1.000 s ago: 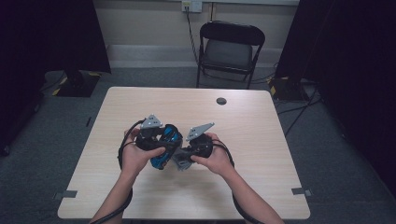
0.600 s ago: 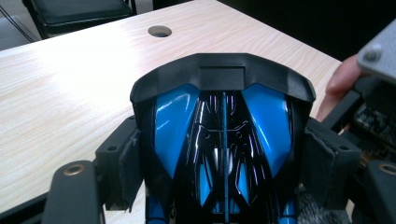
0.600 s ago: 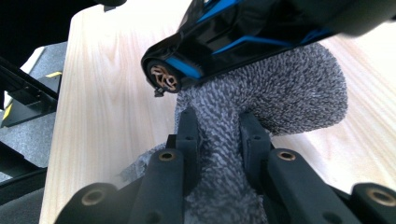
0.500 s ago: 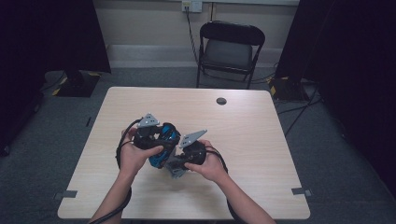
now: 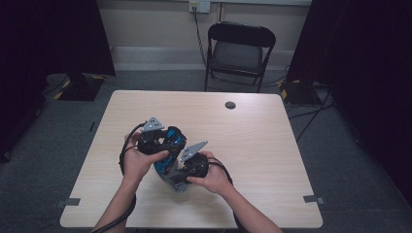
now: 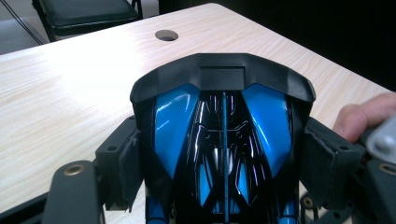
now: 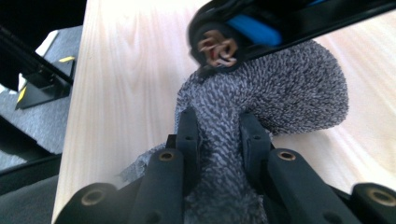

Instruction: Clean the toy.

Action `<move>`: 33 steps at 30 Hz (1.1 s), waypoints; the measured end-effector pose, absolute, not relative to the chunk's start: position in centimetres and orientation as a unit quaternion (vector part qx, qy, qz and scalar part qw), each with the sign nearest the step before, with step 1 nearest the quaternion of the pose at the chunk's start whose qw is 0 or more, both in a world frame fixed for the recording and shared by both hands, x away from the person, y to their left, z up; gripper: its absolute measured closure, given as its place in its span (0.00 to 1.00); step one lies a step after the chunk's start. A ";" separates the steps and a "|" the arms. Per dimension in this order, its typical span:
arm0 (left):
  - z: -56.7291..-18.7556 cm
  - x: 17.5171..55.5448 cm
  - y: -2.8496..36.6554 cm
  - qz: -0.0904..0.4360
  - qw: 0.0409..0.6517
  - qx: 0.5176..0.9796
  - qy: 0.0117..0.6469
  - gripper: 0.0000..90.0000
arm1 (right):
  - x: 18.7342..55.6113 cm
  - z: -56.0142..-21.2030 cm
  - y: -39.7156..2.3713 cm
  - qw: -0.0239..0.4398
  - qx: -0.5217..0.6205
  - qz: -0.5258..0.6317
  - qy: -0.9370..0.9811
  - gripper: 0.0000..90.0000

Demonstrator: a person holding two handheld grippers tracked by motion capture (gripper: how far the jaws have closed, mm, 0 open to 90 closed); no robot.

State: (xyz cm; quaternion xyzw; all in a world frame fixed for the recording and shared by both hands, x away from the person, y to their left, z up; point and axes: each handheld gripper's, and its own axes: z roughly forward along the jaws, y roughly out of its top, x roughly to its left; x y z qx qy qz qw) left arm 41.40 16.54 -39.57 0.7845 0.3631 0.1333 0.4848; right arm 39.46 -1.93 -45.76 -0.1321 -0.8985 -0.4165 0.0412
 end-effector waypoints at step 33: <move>-39.6 41.4 16.9 0.140 0.485 0.780 0.370 0.28 | 43.1 -42.1 -8.2 -0.035 -0.195 -0.386 -0.901 0.83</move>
